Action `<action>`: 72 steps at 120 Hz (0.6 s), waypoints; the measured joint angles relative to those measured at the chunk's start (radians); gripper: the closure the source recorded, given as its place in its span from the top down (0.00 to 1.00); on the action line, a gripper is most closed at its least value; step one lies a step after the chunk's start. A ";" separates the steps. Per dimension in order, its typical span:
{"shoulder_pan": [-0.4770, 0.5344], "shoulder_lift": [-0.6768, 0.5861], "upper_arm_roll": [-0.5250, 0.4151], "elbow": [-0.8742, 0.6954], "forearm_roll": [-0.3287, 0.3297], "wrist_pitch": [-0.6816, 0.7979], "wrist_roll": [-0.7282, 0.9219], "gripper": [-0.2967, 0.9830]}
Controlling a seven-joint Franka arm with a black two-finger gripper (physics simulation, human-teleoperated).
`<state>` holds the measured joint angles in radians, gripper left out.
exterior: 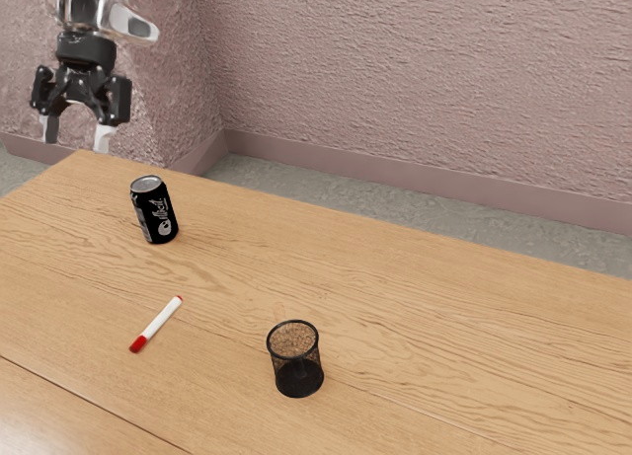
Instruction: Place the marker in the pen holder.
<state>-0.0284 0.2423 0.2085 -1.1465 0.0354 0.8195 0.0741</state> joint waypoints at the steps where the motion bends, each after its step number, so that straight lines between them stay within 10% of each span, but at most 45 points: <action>1: 0.003 0.003 0.002 -0.013 0.001 0.033 0.004 0.76; 41: -0.046 0.003 0.008 -0.105 -0.008 0.647 0.118 0.75; 72: -0.038 -0.149 0.060 -0.804 0.003 0.964 0.176 0.75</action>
<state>-0.0665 0.0937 0.2688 -1.9507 0.0387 1.7838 0.2500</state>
